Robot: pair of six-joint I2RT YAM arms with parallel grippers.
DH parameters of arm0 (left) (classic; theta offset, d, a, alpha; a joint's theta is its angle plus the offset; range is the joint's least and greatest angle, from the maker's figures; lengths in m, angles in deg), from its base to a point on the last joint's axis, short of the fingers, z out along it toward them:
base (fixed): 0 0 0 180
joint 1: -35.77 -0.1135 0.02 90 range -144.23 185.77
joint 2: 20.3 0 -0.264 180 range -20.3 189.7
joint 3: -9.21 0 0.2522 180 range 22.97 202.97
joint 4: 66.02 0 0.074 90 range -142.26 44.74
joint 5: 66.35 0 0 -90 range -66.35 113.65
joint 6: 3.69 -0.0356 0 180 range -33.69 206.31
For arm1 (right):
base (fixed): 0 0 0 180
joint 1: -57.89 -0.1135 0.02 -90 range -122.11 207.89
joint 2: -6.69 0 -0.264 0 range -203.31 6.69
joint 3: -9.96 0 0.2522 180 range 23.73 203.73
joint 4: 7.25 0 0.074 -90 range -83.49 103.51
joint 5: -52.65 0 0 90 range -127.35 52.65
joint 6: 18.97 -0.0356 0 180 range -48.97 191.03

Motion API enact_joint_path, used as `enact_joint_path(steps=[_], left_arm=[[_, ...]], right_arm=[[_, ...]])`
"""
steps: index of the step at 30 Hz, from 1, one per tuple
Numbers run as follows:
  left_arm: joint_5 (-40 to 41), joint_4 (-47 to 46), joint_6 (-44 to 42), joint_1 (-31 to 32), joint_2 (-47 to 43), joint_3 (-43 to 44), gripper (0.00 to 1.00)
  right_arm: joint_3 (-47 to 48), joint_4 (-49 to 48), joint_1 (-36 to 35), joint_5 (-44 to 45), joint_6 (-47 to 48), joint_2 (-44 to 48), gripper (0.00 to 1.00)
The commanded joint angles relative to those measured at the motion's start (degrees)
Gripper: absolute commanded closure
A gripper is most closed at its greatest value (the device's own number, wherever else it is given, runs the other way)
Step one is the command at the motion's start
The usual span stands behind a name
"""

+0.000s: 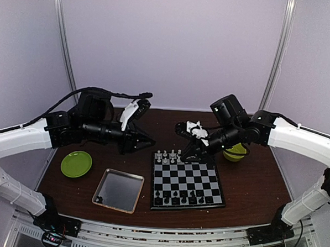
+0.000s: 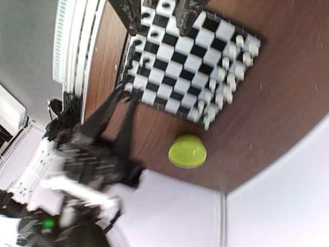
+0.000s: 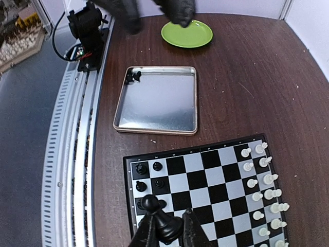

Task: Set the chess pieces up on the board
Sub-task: Pass from the right arm to the left

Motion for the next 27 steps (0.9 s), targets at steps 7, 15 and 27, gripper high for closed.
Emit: enact_joint_path(steps=[7, 15, 27], left_arm=[[8.2, -10.69, -14.52, 10.14, 9.77, 7.03, 0.75], [7.59, -9.31, -15.25, 10.4, 13.92, 9.53, 0.76], [7.17, -6.39, -15.17, 10.4, 17.17, 12.37, 0.93]], right_arm=[[-2.76, -6.32, 6.61, -17.31, -10.41, 0.43, 0.86], [-3.36, -6.88, 7.26, -17.66, -10.44, 0.69, 0.86], [-3.76, -6.6, 7.44, -17.34, -9.57, 1.32, 0.85]])
